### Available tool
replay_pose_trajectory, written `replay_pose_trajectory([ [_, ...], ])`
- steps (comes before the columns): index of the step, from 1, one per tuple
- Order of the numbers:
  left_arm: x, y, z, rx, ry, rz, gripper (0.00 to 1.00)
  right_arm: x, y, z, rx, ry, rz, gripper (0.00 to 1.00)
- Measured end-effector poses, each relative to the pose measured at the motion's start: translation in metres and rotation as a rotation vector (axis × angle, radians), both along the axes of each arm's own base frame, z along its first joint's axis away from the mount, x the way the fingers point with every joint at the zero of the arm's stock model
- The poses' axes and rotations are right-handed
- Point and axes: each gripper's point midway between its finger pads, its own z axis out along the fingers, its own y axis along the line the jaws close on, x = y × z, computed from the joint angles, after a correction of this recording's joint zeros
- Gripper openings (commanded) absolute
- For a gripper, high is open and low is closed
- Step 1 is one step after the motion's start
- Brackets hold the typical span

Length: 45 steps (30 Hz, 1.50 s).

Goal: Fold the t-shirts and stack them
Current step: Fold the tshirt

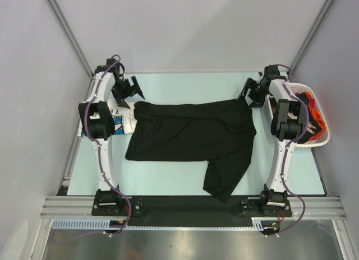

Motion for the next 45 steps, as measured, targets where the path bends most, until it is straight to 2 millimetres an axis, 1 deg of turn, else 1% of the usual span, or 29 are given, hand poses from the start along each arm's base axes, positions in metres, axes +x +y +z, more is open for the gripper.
replay_pose_trajectory([
  [2,0.001,0.000,-0.001,0.003,-0.003,-0.009,1.00,0.003,0.003,0.000,-0.017,0.005,0.002,0.82],
  [3,0.002,-0.001,-0.001,0.004,-0.007,-0.013,1.00,0.005,0.004,0.000,-0.025,0.005,0.003,0.73],
  [4,0.003,-0.002,-0.002,0.005,-0.009,-0.020,0.99,0.007,0.006,-0.001,-0.033,0.004,0.007,0.68],
  [5,0.003,-0.004,-0.003,0.006,-0.008,-0.024,0.90,0.010,0.008,-0.002,-0.044,0.000,0.013,0.66],
  [6,0.004,-0.006,-0.006,0.006,-0.005,-0.029,0.87,0.014,0.010,-0.004,-0.047,-0.003,0.016,0.58],
  [7,0.005,-0.007,-0.009,0.006,-0.004,-0.034,0.83,0.014,0.012,-0.004,-0.047,-0.004,0.020,0.56],
  [8,0.005,-0.009,-0.013,0.006,0.002,-0.042,0.76,0.016,0.012,-0.005,-0.057,-0.006,0.022,0.54],
  [10,0.005,-0.014,-0.023,0.004,0.018,-0.055,0.70,0.016,0.014,-0.007,-0.049,-0.001,0.023,0.47],
  [11,0.004,-0.016,-0.030,0.004,0.027,-0.066,0.63,0.016,0.014,-0.007,-0.051,-0.001,0.023,0.42],
  [12,0.004,-0.019,-0.038,0.004,0.040,-0.073,0.59,0.016,0.014,-0.008,-0.051,0.002,0.023,0.32],
  [13,0.002,-0.021,-0.044,0.006,0.052,-0.081,0.45,0.016,0.012,-0.009,-0.051,0.003,0.023,0.28],
  [14,0.002,-0.021,-0.044,0.009,0.055,-0.086,0.38,0.015,0.011,-0.010,-0.054,0.005,0.023,0.24],
  [15,0.003,-0.022,-0.043,0.008,0.050,-0.088,0.29,0.014,0.011,-0.012,-0.056,0.014,0.020,0.17],
  [16,0.004,-0.024,-0.042,0.005,0.044,-0.093,0.14,0.013,0.010,-0.013,-0.055,0.018,0.018,0.14],
  [17,0.003,-0.027,-0.044,0.005,0.046,-0.100,0.06,0.013,0.009,-0.013,-0.059,0.020,0.019,0.12],
  [18,0.002,-0.030,-0.047,0.005,0.053,-0.107,0.00,0.012,0.008,-0.014,-0.056,0.024,0.018,0.07],
  [20,0.001,-0.036,-0.050,-0.003,0.060,-0.122,0.00,0.011,0.008,-0.015,-0.056,0.027,0.017,0.04],
  [21,0.001,-0.038,-0.050,-0.008,0.058,-0.126,0.03,0.011,0.007,-0.015,-0.056,0.028,0.015,0.02],
  [22,0.001,-0.040,-0.048,-0.013,0.054,-0.128,0.55,0.011,0.005,-0.015,-0.055,0.029,0.011,0.02],
  [23,0.002,-0.042,-0.048,-0.017,0.050,-0.130,0.99,0.011,0.005,-0.015,-0.054,0.029,0.008,0.02],
  [25,0.004,-0.047,-0.046,-0.033,0.044,-0.130,1.00,0.011,0.004,-0.015,-0.052,0.030,0.005,0.01],
  [27,0.008,-0.057,-0.037,-0.073,0.026,-0.128,1.00,0.011,0.004,-0.014,-0.050,0.032,0.004,0.01],
  [28,0.010,-0.059,-0.034,-0.060,0.011,-0.132,1.00,0.011,0.004,-0.014,-0.051,0.032,0.004,0.01],
  [31,0.009,-0.058,-0.039,-0.025,0.015,-0.131,1.00,0.011,0.004,-0.014,-0.051,0.037,0.004,0.00],
  [34,0.005,-0.052,-0.039,0.012,0.022,-0.121,1.00,0.011,0.004,-0.014,-0.051,0.040,0.004,0.00],
  [39,0.005,-0.039,-0.041,0.069,0.029,-0.093,1.00,0.013,0.003,-0.015,-0.051,0.044,0.003,0.00],
  [42,0.004,-0.030,-0.042,0.087,0.040,-0.070,1.00,0.017,0.002,-0.015,-0.050,0.039,-0.003,0.00],
  [45,0.003,-0.022,-0.043,0.111,0.048,-0.050,1.00,0.027,-0.001,-0.014,-0.053,0.021,-0.013,0.00],
])
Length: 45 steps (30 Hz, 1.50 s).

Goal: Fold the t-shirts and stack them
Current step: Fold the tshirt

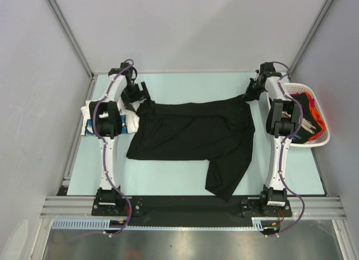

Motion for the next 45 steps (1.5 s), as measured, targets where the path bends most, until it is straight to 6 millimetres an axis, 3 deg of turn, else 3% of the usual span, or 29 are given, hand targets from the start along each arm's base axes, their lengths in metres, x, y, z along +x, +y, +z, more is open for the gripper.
replay_pose_trajectory([
  [9,-0.005,0.016,-0.002,0.075,0.021,0.030,1.00,0.027,-0.014,0.002,-0.067,-0.065,-0.042,0.00],
  [19,-0.016,0.049,-0.004,0.143,0.068,0.095,1.00,0.038,-0.028,0.003,-0.115,-0.093,-0.094,0.00],
  [24,-0.017,0.055,-0.004,0.159,0.075,0.106,1.00,0.047,-0.033,0.005,-0.127,-0.112,-0.120,0.02],
  [25,-0.017,0.055,-0.004,0.156,0.075,0.105,1.00,0.048,-0.033,0.005,-0.128,-0.115,-0.121,0.19],
  [27,-0.016,0.053,-0.003,0.148,0.071,0.104,1.00,0.049,-0.034,0.005,-0.125,-0.118,-0.122,0.39],
  [28,-0.016,0.052,-0.002,0.139,0.068,0.103,1.00,0.049,-0.033,0.006,-0.120,-0.122,-0.122,0.60],
  [29,-0.015,0.051,0.000,0.132,0.061,0.102,1.00,0.052,-0.034,0.008,-0.123,-0.134,-0.123,0.70],
  [30,-0.014,0.049,0.001,0.122,0.055,0.100,1.00,0.054,-0.034,0.011,-0.119,-0.148,-0.124,0.90],
  [31,-0.012,0.047,0.005,0.105,0.042,0.098,1.00,0.057,-0.035,0.017,-0.121,-0.171,-0.122,0.98],
  [34,-0.001,0.036,0.026,0.039,-0.032,0.083,1.00,0.047,-0.037,0.025,-0.123,-0.169,-0.121,1.00],
  [38,0.016,0.017,0.073,-0.057,-0.194,0.038,1.00,0.026,-0.030,0.037,-0.101,-0.149,-0.115,1.00],
  [42,0.012,-0.003,0.118,-0.146,-0.331,-0.028,1.00,0.000,-0.024,0.075,-0.083,-0.171,-0.122,1.00],
  [45,-0.001,-0.014,0.129,-0.205,-0.387,-0.062,1.00,-0.020,-0.021,0.106,-0.068,-0.203,-0.127,1.00],
])
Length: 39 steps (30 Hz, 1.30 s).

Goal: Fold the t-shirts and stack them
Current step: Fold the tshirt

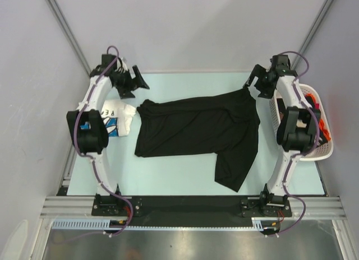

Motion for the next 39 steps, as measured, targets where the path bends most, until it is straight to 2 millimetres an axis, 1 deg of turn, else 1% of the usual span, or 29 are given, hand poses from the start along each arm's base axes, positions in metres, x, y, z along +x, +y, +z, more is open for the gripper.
replay_pose_trajectory([
  [1,-0.008,-0.004,-0.002,-0.017,-0.006,-0.012,1.00,-0.009,0.002,0.012,0.006,-0.010,-0.001,1.00],
  [3,-0.026,-0.009,-0.011,-0.046,0.008,-0.033,1.00,-0.027,0.005,0.032,0.021,-0.031,-0.003,1.00],
  [5,-0.038,-0.014,-0.022,-0.069,0.029,-0.048,1.00,-0.043,0.007,0.046,0.029,-0.037,-0.007,1.00],
  [6,-0.044,-0.015,-0.030,-0.079,0.047,-0.054,1.00,-0.049,0.008,0.049,0.031,-0.035,-0.007,1.00],
  [8,-0.054,-0.019,-0.044,-0.101,0.080,-0.066,1.00,-0.055,0.009,0.050,0.031,-0.030,-0.007,1.00],
  [10,-0.063,-0.022,-0.053,-0.119,0.111,-0.075,1.00,-0.056,0.010,0.043,0.016,-0.022,-0.003,1.00],
  [12,-0.067,-0.025,-0.055,-0.135,0.120,-0.086,1.00,-0.055,0.009,0.033,-0.019,-0.011,0.001,1.00],
  [13,-0.066,-0.027,-0.054,-0.139,0.116,-0.092,1.00,-0.052,0.008,0.027,-0.031,-0.011,0.003,1.00],
  [15,-0.066,-0.032,-0.051,-0.146,0.102,-0.108,1.00,-0.039,0.007,0.015,-0.039,-0.008,0.007,1.00],
  [17,-0.067,-0.036,-0.046,-0.148,0.087,-0.125,1.00,-0.022,0.007,0.001,-0.034,-0.003,0.013,1.00],
  [19,-0.068,-0.038,-0.038,-0.145,0.068,-0.133,1.00,-0.002,0.010,-0.020,-0.023,0.007,0.024,1.00],
  [21,-0.068,-0.038,-0.030,-0.141,0.044,-0.141,1.00,0.010,0.013,-0.036,-0.011,0.026,0.030,1.00],
  [23,-0.067,-0.038,-0.022,-0.136,0.020,-0.147,1.00,0.019,0.020,-0.044,0.000,0.040,0.043,0.98],
  [24,-0.066,-0.038,-0.020,-0.135,0.011,-0.149,1.00,0.022,0.026,-0.044,0.002,0.043,0.053,0.94],
  [25,-0.067,-0.038,-0.018,-0.133,0.005,-0.153,1.00,0.024,0.035,-0.039,0.006,0.043,0.071,0.87],
  [26,-0.067,-0.038,-0.018,-0.135,0.004,-0.157,1.00,0.023,0.041,-0.035,0.009,0.043,0.082,0.53],
  [27,-0.067,-0.039,-0.018,-0.137,0.005,-0.159,1.00,0.023,0.047,-0.030,0.017,0.043,0.092,0.16],
  [28,-0.067,-0.039,-0.019,-0.139,0.009,-0.160,1.00,0.022,0.054,-0.022,0.027,0.030,0.111,0.00],
  [30,-0.068,-0.041,-0.021,-0.149,0.017,-0.166,1.00,0.014,0.071,-0.011,0.060,0.026,0.139,0.00],
  [31,-0.068,-0.041,-0.022,-0.154,0.022,-0.168,1.00,0.005,0.078,-0.006,0.072,0.030,0.148,0.00],
  [33,-0.067,-0.042,-0.028,-0.160,0.037,-0.171,1.00,-0.020,0.089,0.002,0.085,0.061,0.166,0.00],
  [36,-0.061,-0.044,-0.038,-0.171,0.061,-0.177,1.00,-0.056,0.097,0.020,0.063,0.105,0.177,0.00],
  [38,-0.058,-0.045,-0.044,-0.177,0.075,-0.179,1.00,-0.078,0.094,0.025,0.040,0.129,0.168,0.00],
  [39,-0.056,-0.045,-0.048,-0.180,0.084,-0.180,1.00,-0.093,0.091,0.024,0.024,0.152,0.160,0.00],
])
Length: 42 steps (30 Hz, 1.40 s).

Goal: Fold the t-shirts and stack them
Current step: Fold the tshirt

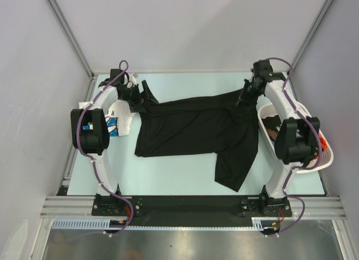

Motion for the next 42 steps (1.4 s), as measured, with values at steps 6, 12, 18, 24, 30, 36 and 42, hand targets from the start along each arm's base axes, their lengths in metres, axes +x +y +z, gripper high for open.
replay_pose_trajectory([
  [6,0.008,-0.002,-0.013,-0.004,0.029,-0.009,1.00,-0.069,-0.037,-0.023,-0.189,0.161,-0.068,0.00],
  [12,0.012,-0.003,-0.015,-0.011,0.033,-0.018,1.00,-0.110,-0.070,-0.056,-0.394,0.305,-0.102,0.00],
  [18,0.015,-0.004,-0.014,-0.014,0.034,-0.023,1.00,-0.125,-0.095,-0.072,-0.556,0.396,-0.126,0.00],
  [24,0.019,-0.004,-0.007,-0.015,0.018,-0.024,1.00,-0.125,-0.120,-0.091,-0.724,0.478,-0.132,0.00],
  [30,0.019,-0.004,-0.007,-0.014,0.018,-0.024,1.00,-0.105,-0.142,-0.096,-0.847,0.482,-0.157,0.00],
  [36,0.019,-0.004,-0.007,-0.014,0.018,-0.024,0.99,-0.074,-0.167,-0.093,-0.874,0.442,-0.226,0.00],
  [42,0.017,-0.004,-0.008,-0.012,0.004,-0.043,1.00,-0.050,-0.157,-0.077,-0.772,0.351,-0.231,0.14],
])
